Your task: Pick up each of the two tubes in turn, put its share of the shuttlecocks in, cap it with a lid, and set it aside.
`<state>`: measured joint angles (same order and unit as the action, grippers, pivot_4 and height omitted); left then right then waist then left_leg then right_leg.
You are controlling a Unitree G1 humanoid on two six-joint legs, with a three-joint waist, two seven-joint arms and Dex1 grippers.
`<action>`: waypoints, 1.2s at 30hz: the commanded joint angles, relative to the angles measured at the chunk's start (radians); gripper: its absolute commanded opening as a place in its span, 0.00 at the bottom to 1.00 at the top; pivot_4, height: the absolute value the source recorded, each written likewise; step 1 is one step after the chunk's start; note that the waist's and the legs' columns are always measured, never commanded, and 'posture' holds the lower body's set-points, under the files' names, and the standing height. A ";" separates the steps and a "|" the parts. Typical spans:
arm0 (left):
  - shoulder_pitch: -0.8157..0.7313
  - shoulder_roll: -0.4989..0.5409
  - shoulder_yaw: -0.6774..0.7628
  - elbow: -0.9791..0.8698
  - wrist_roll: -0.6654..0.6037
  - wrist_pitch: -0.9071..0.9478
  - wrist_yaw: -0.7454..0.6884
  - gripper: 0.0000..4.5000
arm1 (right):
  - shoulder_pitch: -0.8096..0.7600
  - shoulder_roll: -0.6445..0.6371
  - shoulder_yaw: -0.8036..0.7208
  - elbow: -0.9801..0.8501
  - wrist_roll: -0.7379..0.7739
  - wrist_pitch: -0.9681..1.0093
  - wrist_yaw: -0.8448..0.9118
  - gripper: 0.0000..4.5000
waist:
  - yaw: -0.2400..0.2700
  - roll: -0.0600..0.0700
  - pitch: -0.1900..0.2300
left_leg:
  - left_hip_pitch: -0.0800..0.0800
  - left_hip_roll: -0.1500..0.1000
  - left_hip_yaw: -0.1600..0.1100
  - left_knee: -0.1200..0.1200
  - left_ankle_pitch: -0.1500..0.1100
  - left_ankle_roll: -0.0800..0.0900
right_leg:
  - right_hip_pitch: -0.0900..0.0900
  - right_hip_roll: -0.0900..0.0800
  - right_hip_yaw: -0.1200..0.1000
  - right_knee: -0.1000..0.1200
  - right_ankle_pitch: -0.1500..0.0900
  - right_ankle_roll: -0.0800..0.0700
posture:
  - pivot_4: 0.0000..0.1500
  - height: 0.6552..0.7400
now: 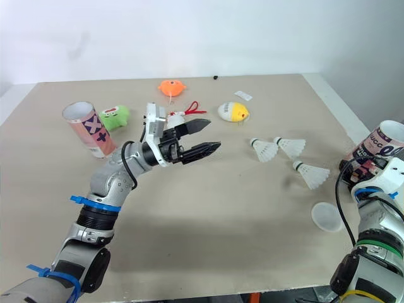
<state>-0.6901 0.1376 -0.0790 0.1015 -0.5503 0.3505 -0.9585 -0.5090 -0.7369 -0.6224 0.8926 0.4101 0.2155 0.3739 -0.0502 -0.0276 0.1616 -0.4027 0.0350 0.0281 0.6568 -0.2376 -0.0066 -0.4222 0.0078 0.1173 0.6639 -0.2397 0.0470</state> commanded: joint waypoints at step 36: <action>0.860 0.232 0.393 -0.630 0.042 0.051 0.467 1.00 | 0.053 0.300 0.637 -1.037 0.178 0.297 0.317 0.97 | 0.002 -0.010 0.004 | -0.004 0.006 -0.002 0.000 0.004 -0.002 | -0.003 -0.002 -0.007 0.000 0.002 -0.002 | 1.00 0.91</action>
<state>0.1707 0.3715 0.2798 -0.4918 -0.5312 0.4433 -0.5333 -0.4267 -0.4513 0.0243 -0.1461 0.6091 0.5512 0.6987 -0.0481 -0.0371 0.1651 -0.4066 0.0403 0.0255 0.6568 -0.2331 -0.0086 -0.4248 0.0059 0.1104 0.6638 -0.2381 0.0453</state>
